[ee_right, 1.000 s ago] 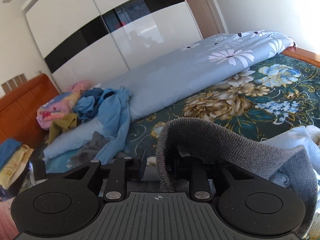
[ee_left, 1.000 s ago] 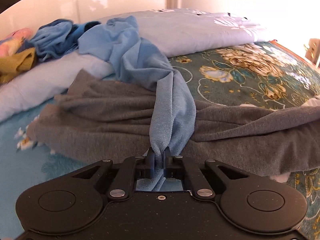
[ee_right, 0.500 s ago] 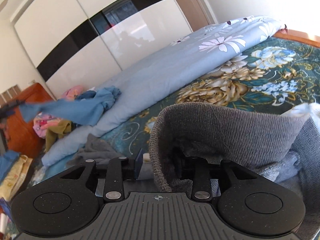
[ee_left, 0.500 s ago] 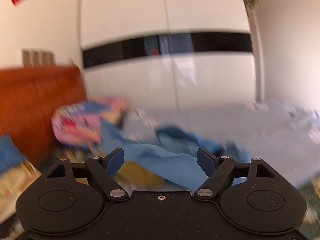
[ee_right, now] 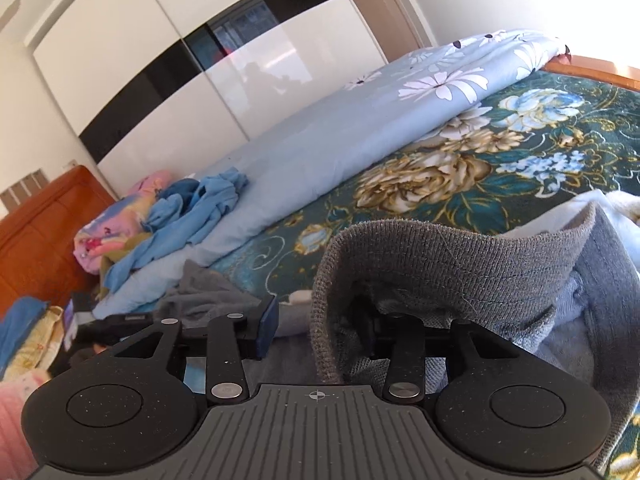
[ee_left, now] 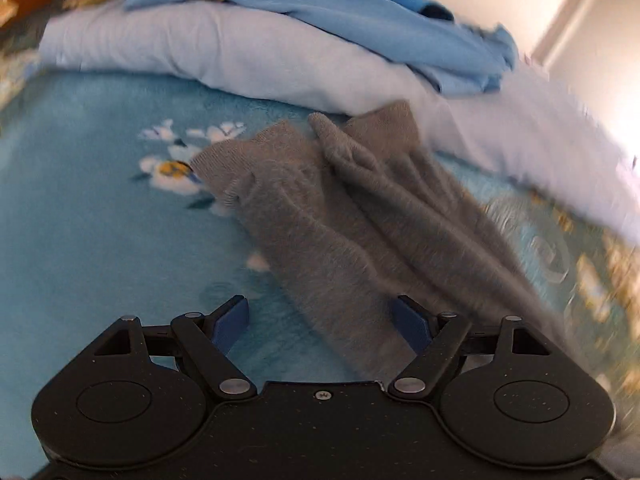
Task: Fold clothes
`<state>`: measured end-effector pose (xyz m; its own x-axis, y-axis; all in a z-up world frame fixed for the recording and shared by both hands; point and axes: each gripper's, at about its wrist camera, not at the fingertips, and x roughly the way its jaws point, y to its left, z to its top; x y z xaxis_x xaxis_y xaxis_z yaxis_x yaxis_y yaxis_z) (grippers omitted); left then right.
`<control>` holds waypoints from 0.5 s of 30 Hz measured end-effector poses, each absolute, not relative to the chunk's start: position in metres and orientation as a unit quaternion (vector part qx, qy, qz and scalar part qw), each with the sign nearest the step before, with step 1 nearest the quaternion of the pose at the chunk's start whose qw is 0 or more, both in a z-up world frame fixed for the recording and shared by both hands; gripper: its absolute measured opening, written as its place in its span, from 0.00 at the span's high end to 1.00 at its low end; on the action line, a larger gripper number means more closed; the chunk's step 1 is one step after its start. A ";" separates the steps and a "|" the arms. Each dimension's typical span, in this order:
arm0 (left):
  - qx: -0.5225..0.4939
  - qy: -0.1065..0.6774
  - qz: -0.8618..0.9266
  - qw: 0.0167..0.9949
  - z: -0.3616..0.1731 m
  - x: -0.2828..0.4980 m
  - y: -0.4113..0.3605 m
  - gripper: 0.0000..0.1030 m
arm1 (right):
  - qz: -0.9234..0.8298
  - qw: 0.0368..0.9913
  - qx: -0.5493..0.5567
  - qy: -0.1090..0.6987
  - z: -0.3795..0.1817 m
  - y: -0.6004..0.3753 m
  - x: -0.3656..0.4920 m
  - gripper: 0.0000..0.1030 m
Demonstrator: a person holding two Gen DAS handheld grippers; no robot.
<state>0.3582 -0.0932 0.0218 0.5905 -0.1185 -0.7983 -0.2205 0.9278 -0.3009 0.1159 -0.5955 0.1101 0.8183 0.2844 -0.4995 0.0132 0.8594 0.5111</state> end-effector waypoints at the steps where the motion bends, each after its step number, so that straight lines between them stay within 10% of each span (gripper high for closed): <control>1: -0.216 0.441 0.032 0.871 0.023 0.360 -0.090 0.45 | 0.078 0.919 0.256 0.290 0.112 -0.595 0.114 0.64; 2: -0.240 0.443 0.035 0.863 0.023 0.363 -0.087 0.82 | 0.082 0.919 0.258 0.287 0.113 -0.594 0.112 0.65; 3: -0.265 0.446 0.038 0.854 0.023 0.366 -0.083 0.95 | 0.086 0.919 0.260 0.284 0.115 -0.594 0.110 0.66; 7: -0.300 0.411 0.041 0.860 0.050 0.354 -0.076 0.97 | 0.102 0.918 0.267 0.274 0.121 -0.592 0.102 0.93; 15: -0.300 0.295 0.044 0.906 0.132 0.260 -0.008 0.97 | 0.176 0.907 0.283 0.257 0.134 -0.570 0.084 0.94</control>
<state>0.2604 -0.0082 0.1318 0.8222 -0.0980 -0.5607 -0.2564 0.8157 -0.5185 0.0845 -0.5700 0.1339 0.8067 0.4638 -0.3662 -0.1732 0.7780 0.6039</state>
